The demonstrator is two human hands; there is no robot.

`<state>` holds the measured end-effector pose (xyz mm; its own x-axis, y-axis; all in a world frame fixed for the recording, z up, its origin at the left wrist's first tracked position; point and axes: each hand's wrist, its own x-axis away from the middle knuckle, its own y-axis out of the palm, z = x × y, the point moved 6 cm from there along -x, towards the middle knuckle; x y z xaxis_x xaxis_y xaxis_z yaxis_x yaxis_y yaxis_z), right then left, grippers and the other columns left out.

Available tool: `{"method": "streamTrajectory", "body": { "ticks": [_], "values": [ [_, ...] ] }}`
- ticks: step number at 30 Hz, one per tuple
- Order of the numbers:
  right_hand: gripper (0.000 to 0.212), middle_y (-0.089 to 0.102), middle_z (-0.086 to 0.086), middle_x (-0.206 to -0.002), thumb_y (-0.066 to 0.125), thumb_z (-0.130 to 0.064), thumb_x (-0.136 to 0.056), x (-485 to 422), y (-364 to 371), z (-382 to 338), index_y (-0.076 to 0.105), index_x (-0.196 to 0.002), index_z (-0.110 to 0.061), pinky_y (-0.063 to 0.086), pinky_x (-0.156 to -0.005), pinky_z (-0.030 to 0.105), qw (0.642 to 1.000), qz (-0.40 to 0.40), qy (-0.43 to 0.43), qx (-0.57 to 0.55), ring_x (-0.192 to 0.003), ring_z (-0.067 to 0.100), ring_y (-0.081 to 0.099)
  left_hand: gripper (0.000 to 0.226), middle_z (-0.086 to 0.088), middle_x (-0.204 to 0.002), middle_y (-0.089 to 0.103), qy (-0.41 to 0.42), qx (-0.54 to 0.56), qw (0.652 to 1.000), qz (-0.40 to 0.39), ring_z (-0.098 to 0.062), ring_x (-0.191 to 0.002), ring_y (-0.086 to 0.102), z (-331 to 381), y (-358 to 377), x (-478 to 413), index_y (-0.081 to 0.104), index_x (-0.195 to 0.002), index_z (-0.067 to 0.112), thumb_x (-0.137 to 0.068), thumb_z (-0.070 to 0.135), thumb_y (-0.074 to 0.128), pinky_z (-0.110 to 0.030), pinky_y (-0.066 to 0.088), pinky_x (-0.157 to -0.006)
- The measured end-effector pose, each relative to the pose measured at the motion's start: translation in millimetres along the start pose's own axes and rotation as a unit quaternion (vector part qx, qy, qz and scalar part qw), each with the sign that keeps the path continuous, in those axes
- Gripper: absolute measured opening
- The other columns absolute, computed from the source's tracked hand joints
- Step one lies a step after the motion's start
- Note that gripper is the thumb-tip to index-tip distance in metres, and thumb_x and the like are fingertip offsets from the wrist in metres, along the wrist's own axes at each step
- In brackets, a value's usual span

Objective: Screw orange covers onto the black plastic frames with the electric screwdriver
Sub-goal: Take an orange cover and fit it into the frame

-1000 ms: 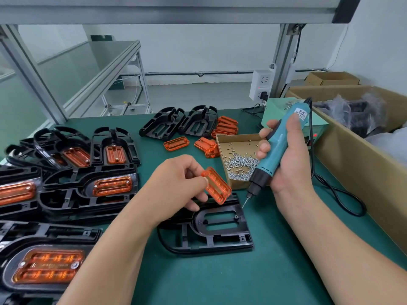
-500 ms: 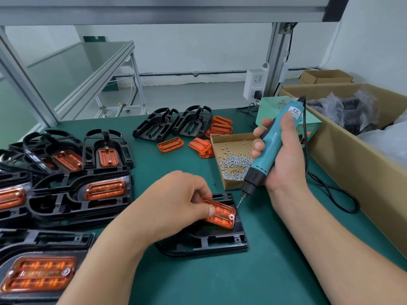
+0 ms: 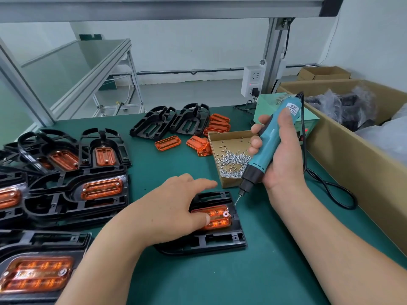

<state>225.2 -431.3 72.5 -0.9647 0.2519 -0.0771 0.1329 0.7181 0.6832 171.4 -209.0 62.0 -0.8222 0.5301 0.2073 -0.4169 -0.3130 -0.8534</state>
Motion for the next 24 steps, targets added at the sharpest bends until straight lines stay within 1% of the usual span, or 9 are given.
{"method": "streamTrajectory", "body": {
  "ticks": [3, 7, 9, 11, 13, 16, 18, 21, 24],
  "values": [
    [0.045, 0.066, 0.007, -0.084, 0.056, -0.054, -0.105, 0.2, -0.5, 0.0, 0.059, -0.113, -0.01, 0.048, -0.048, 0.024, 1.0, 0.002, -0.003, 0.003, -0.053, 0.012, 0.055, 0.073, 0.028, -0.117, 0.037, 0.0, -0.02, 1.0, -0.019, 0.0, -0.125, 0.035, -2.4, 3.2, -2.7, 0.027, -0.158, 0.051, -0.094, 0.055, 0.064, -0.03, 0.036, -0.107],
    [0.045, 0.066, 0.006, -0.085, 0.056, -0.054, -0.105, 0.6, -0.6, 0.1, 0.059, -0.113, -0.01, 0.048, -0.049, 0.024, 1.0, 0.001, -0.003, 0.004, -0.054, 0.012, 0.056, 0.08, 0.023, -0.123, 0.035, -0.003, -0.024, 0.999, -0.031, -0.002, -0.129, 0.033, -5.3, 5.7, -5.6, 0.027, -0.162, 0.04, -0.094, 0.062, 0.064, -0.033, 0.036, -0.114],
    [0.044, 0.066, 0.006, -0.084, 0.056, -0.054, -0.105, 1.0, 0.0, 0.3, 0.06, -0.111, -0.011, 0.048, -0.049, 0.024, 1.0, 0.001, 0.0, 0.003, -0.054, 0.012, 0.056, 0.08, 0.023, -0.124, 0.036, -0.001, -0.021, 0.999, -0.029, -0.001, -0.128, 0.033, -6.2, 6.9, -5.6, 0.029, -0.161, 0.04, -0.093, 0.067, 0.061, -0.031, 0.036, -0.111],
    [0.043, 0.066, 0.006, -0.084, 0.056, -0.054, -0.105, 0.9, -0.4, 0.0, 0.061, -0.11, -0.011, 0.048, -0.048, 0.024, 1.0, 0.002, 0.0, 0.002, -0.054, 0.012, 0.056, 0.072, 0.025, -0.121, 0.038, -0.003, -0.018, 1.0, -0.016, 0.0, -0.126, 0.034, -6.9, 7.1, -6.7, 0.034, -0.159, 0.041, -0.096, 0.068, 0.056, -0.032, 0.037, -0.11],
    [0.043, 0.066, 0.006, -0.085, 0.057, -0.054, -0.104, 0.6, -1.1, -0.2, 0.061, -0.109, -0.012, 0.049, -0.049, 0.024, 1.0, 0.004, -0.001, 0.001, -0.054, 0.012, 0.056, 0.06, 0.024, -0.117, 0.041, -0.004, -0.022, 1.0, 0.001, -0.002, -0.123, 0.038, -5.6, 6.4, -8.7, 0.045, -0.151, 0.042, -0.097, 0.064, 0.057, -0.034, 0.04, -0.109],
    [0.043, 0.066, 0.006, -0.086, 0.058, -0.055, -0.104, 0.4, -1.0, -0.2, 0.061, -0.109, -0.012, 0.049, -0.049, 0.024, 1.0, 0.001, 0.001, -0.002, -0.054, 0.012, 0.056, 0.042, 0.02, -0.111, 0.049, -0.004, -0.02, 1.0, 0.024, -0.003, -0.112, 0.047, -1.4, 5.6, -10.9, 0.058, -0.128, 0.043, -0.091, 0.06, 0.068, -0.034, 0.046, -0.1],
    [0.043, 0.066, 0.006, -0.086, 0.058, -0.055, -0.103, 0.3, -0.9, -0.1, 0.061, -0.109, -0.012, 0.049, -0.049, 0.024, 1.0, -0.001, 0.001, -0.003, -0.054, 0.012, 0.056, 0.038, 0.02, -0.11, 0.055, -0.013, -0.003, 1.0, 0.028, -0.002, -0.106, 0.053, -1.7, 6.0, -10.9, 0.055, -0.118, 0.045, -0.088, 0.059, 0.073, -0.033, 0.049, -0.095],
    [0.043, 0.066, 0.007, -0.086, 0.058, -0.054, -0.104, -0.3, -1.7, 0.6, 0.06, -0.109, -0.012, 0.049, -0.049, 0.025, 1.0, -0.002, 0.0, -0.001, -0.054, 0.012, 0.056, 0.043, 0.022, -0.111, 0.061, -0.032, 0.013, 0.999, 0.024, -0.002, -0.102, 0.059, -5.2, 6.6, -11.1, 0.049, -0.115, 0.049, -0.084, 0.062, 0.075, -0.035, 0.052, -0.093],
    [0.043, 0.066, 0.006, -0.086, 0.058, -0.055, -0.104, -0.6, -2.5, 1.0, 0.06, -0.11, -0.012, 0.049, -0.049, 0.025, 1.0, -0.003, -0.001, 0.0, -0.055, 0.012, 0.057, 0.043, 0.018, -0.103, 0.066, -0.041, 0.042, 0.998, 0.018, -0.004, -0.095, 0.063, -6.6, 8.2, -13.5, 0.053, -0.109, 0.046, -0.079, 0.058, 0.082, -0.038, 0.055, -0.089]
  ]
}}
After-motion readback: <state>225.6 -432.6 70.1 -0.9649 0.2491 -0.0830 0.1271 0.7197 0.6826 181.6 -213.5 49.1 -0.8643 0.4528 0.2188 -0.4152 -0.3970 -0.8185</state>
